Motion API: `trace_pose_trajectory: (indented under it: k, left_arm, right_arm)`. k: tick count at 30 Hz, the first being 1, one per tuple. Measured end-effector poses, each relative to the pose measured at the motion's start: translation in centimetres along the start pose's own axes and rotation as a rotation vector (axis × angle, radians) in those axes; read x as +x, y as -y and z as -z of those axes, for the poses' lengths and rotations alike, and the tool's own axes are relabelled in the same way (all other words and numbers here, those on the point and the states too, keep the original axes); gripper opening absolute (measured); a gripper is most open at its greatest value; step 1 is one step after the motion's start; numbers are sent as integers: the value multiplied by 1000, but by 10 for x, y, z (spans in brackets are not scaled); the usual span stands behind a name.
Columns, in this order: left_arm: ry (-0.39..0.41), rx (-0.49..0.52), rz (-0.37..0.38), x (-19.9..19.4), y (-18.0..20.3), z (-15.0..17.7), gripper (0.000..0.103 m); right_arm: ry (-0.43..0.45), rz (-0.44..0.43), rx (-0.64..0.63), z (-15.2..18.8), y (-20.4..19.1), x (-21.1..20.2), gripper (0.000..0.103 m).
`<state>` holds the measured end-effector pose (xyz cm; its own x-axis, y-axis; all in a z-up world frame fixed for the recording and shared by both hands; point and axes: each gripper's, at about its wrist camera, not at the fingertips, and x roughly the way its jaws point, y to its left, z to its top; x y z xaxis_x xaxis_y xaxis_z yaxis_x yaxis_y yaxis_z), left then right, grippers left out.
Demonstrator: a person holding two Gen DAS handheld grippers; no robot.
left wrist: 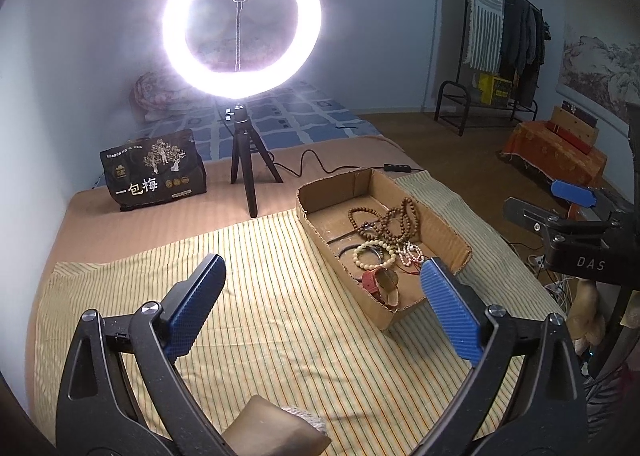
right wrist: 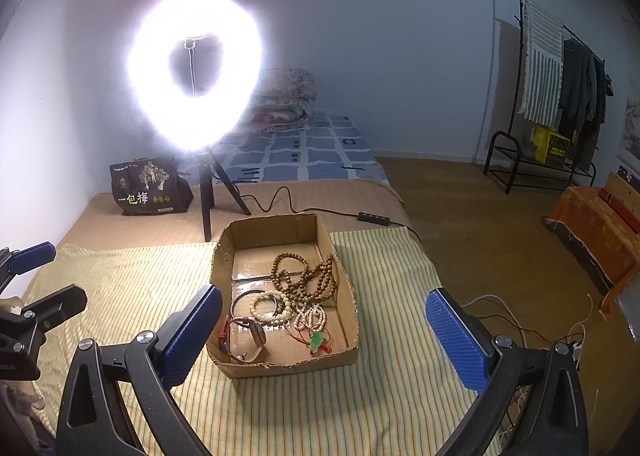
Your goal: Organize jewelry
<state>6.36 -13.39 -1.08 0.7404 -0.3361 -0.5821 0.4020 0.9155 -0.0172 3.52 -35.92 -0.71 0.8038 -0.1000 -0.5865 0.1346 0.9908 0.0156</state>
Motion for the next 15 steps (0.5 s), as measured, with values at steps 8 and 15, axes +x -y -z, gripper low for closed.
trace_pose_trajectory:
  k: [8,15]
  left_arm:
    - [5,-21,-10,-1,-3,0,101]
    - [12,-25,-17,-3,-4,-1,102]
  right_arm:
    - [-8,7,-5,1,0,3,103]
    - [-14,9,-18,3,-2,3,103]
